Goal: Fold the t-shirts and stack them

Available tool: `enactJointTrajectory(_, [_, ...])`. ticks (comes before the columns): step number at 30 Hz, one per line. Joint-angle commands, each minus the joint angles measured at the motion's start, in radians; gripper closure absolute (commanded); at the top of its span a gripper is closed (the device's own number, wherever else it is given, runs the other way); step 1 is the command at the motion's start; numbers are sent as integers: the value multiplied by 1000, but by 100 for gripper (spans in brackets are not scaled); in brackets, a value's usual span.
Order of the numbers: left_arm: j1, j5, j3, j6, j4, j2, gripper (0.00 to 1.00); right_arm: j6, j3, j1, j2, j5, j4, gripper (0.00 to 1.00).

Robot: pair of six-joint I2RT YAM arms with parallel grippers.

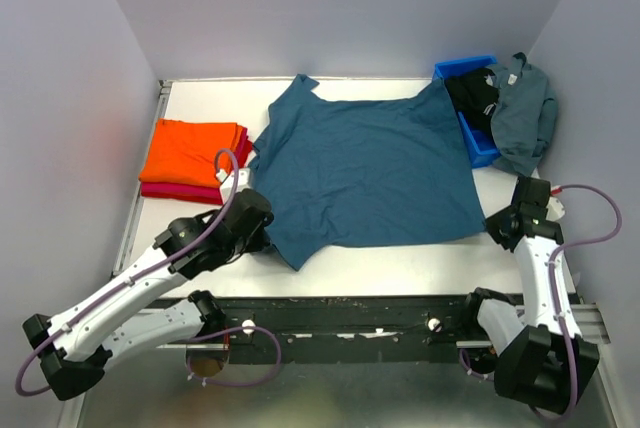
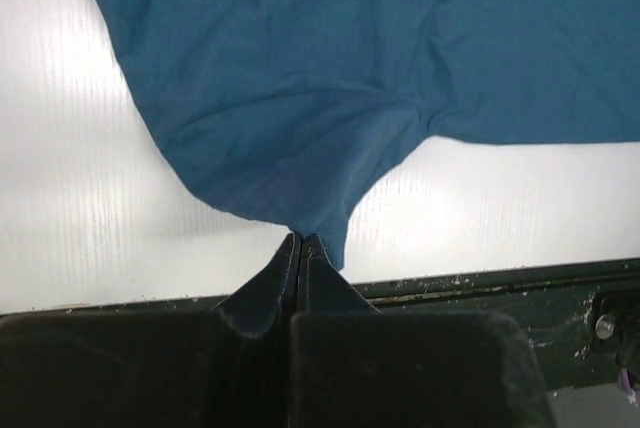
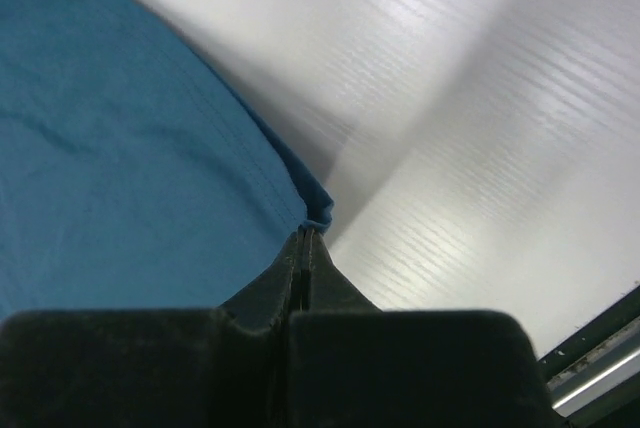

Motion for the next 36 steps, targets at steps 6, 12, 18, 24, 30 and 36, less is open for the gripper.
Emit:
enactJointTrajectory(6, [17,-183,208,191,92,251,100,-42,165,-8,224,-113,77,99])
enactJointTrajectory(12, [121,-180,264,297,159,325,100,-34,291,-8,323,-110,68,99])
enactJointTrajectory(18, [215,-173,313,401,230,380,100,-22,368,-8,424,-150,96,99])
enactJointTrajectory(24, [278,-199,400,464,261,483,100,6,415,-8,514,-203,137,99])
enactJointTrajectory(30, [350,-184,463,489,284,558,100,7,498,6,619,-228,130,99])
enactJointTrajectory(36, [396,-148,527,513,284,622,100,19,576,40,697,-202,123,99])
